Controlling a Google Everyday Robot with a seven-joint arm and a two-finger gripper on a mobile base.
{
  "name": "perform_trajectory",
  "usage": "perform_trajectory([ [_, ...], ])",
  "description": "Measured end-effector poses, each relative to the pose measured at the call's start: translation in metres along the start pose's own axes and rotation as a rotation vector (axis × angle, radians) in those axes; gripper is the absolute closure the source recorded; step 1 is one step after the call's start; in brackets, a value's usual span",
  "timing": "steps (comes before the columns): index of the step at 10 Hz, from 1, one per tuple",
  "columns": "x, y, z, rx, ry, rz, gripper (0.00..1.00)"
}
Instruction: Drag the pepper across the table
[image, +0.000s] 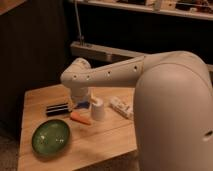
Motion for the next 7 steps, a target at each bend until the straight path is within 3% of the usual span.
perform_trajectory([
  [1, -0.001, 0.0, -0.003, -0.003, -0.011, 0.0, 0.2],
  [3, -0.007, 0.001, -0.018, -0.034, -0.085, -0.036, 0.2],
  [4, -0.014, 0.007, -0.036, -0.085, -0.151, -0.088, 0.2],
  [7, -0.024, 0.022, -0.066, -0.205, -0.191, -0.182, 0.2],
])
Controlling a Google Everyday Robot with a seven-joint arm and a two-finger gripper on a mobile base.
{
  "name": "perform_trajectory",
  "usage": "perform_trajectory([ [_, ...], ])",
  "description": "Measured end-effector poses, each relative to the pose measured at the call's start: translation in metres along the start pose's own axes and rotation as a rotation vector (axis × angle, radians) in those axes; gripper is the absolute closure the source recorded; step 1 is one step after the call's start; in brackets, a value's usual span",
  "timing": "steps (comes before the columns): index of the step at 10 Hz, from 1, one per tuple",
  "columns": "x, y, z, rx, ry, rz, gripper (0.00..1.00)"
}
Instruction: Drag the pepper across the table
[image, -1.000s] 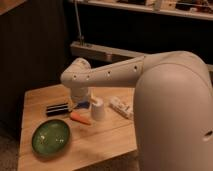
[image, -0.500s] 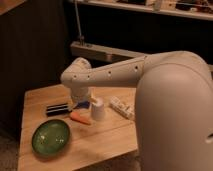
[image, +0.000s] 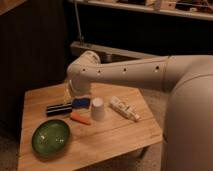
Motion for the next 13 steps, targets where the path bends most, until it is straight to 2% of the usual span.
perform_trajectory([
  [1, -0.002, 0.001, -0.003, -0.013, -0.007, -0.009, 0.2],
  [4, -0.004, 0.005, -0.003, -0.018, -0.036, -0.051, 0.2],
  [6, -0.004, 0.007, 0.008, -0.05, -0.057, -0.168, 0.2],
  [7, 0.001, 0.006, 0.022, -0.07, -0.054, -0.204, 0.2],
  [10, 0.012, 0.001, 0.058, -0.111, -0.029, -0.272, 0.2],
  [13, 0.024, 0.007, 0.086, -0.124, 0.041, -0.311, 0.2],
])
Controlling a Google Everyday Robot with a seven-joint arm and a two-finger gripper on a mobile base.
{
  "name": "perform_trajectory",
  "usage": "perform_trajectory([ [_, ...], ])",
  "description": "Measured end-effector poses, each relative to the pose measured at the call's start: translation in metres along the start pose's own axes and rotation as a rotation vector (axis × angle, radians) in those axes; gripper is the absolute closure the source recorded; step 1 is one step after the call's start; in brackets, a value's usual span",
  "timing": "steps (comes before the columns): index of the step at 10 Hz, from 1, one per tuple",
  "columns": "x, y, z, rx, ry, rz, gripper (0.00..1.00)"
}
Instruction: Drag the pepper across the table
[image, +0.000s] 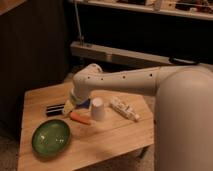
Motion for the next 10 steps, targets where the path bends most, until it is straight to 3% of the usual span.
perform_trajectory([
  [5, 0.018, 0.006, 0.039, -0.01, 0.098, -0.024, 0.2],
  [10, 0.031, -0.003, 0.053, 0.011, 0.142, -0.009, 0.2],
])
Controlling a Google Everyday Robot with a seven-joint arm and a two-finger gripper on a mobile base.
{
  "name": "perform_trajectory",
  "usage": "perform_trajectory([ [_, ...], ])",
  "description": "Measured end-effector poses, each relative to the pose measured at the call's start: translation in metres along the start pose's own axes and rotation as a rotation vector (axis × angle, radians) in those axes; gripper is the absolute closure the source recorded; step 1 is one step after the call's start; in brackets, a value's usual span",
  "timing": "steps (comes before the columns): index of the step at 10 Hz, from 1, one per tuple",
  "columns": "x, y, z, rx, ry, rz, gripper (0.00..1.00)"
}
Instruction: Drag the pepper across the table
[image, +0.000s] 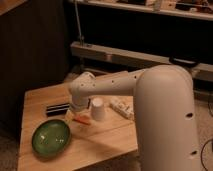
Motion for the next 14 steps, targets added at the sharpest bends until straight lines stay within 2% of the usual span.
perform_trajectory([
  [5, 0.004, -0.01, 0.019, 0.01, 0.038, 0.015, 0.2],
  [6, 0.004, -0.012, 0.021, 0.01, 0.042, 0.017, 0.23],
  [8, 0.003, -0.015, 0.025, 0.012, 0.052, 0.021, 0.4],
  [9, 0.003, -0.015, 0.027, 0.012, 0.056, 0.021, 0.42],
  [14, 0.001, -0.014, 0.038, 0.018, 0.074, 0.014, 0.42],
])
